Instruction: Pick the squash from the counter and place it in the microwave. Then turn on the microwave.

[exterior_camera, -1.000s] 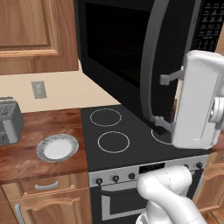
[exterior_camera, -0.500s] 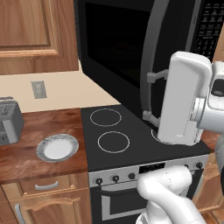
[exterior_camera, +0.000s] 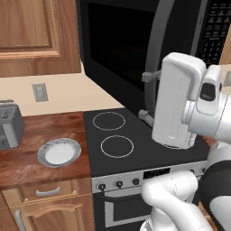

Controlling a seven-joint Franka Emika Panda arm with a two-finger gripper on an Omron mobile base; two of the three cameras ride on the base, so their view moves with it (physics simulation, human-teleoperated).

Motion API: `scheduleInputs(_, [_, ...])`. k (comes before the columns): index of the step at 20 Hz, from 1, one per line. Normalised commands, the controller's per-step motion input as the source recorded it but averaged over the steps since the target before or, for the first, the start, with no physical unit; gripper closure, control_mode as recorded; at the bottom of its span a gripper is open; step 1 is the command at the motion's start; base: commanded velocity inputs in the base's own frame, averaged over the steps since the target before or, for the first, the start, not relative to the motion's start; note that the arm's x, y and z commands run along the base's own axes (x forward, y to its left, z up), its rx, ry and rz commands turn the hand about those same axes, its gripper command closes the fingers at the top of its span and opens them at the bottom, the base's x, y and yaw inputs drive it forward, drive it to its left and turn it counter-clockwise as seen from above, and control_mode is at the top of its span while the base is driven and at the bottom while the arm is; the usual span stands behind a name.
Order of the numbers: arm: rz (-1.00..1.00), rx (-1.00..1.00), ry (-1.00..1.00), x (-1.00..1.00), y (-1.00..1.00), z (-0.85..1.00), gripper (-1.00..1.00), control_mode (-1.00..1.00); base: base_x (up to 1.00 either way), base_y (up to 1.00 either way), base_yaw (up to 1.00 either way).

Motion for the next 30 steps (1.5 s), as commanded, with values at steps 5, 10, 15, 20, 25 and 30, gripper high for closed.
scheduleInputs(5, [-0.16, 0.00, 0.00, 0.20, 0.00, -0.04, -1.00, -1.00, 0.00, 0.00, 0.00])
scheduleInputs(10, [-0.15, 0.00, 0.00, 0.23, 0.02, -0.05, -1.00, -1.00, 0.00, 0.00, 0.00])
scheduleInputs(15, [-0.12, 0.00, 0.00, 0.21, 0.00, -0.03, -1.00, -1.00, 0.00, 0.00, 0.00])
scheduleInputs(20, [-0.08, 0.00, 0.00, 0.21, 0.00, -0.03, -1.00, -1.00, 0.00, 0.00, 0.00])
scheduleInputs(25, [-0.07, 0.00, 0.00, 0.20, 0.00, -0.03, -1.00, -1.00, 0.00, 0.00, 0.00])
scheduleInputs(30, [-0.06, 0.00, 0.00, 0.19, -0.01, -0.02, -1.00, -1.00, 0.00, 0.00, 0.00])
